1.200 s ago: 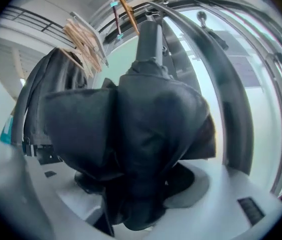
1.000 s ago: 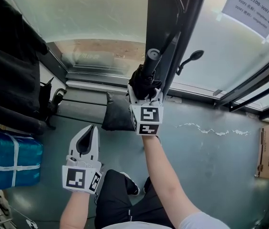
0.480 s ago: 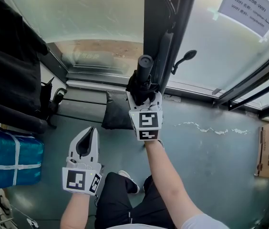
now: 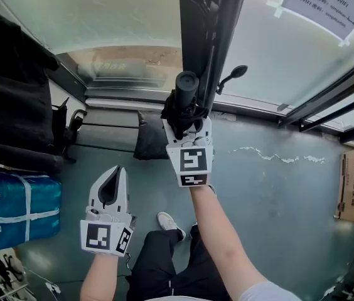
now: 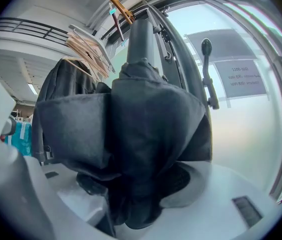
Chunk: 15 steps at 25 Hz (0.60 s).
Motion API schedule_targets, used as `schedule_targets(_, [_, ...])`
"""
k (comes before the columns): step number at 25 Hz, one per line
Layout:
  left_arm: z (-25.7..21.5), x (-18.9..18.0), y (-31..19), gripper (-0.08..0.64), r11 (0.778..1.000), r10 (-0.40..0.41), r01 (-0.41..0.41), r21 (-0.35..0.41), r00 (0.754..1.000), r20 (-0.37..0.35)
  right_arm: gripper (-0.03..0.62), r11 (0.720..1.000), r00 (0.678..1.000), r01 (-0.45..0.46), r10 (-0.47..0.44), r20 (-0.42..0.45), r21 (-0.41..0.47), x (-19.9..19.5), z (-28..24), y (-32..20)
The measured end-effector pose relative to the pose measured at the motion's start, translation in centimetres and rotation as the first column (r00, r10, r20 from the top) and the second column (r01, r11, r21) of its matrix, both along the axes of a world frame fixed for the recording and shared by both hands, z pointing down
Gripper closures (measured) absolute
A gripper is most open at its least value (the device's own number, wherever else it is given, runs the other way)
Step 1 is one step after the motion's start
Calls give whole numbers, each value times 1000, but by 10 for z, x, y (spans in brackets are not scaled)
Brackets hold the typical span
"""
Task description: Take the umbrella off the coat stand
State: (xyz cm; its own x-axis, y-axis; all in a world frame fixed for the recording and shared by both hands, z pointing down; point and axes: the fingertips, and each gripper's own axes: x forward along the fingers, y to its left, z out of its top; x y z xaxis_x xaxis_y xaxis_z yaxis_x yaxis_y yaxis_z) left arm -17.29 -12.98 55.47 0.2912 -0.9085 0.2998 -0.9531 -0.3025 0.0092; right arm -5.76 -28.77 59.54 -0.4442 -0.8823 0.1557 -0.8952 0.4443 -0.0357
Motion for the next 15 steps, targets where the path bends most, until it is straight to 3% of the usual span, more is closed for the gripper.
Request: schedule_targets(15, [-28, 18, 3, 537, 998, 19, -19, -62, 1000, 3, 331, 998, 999, 24, -25, -35, -51, 6, -12, 25])
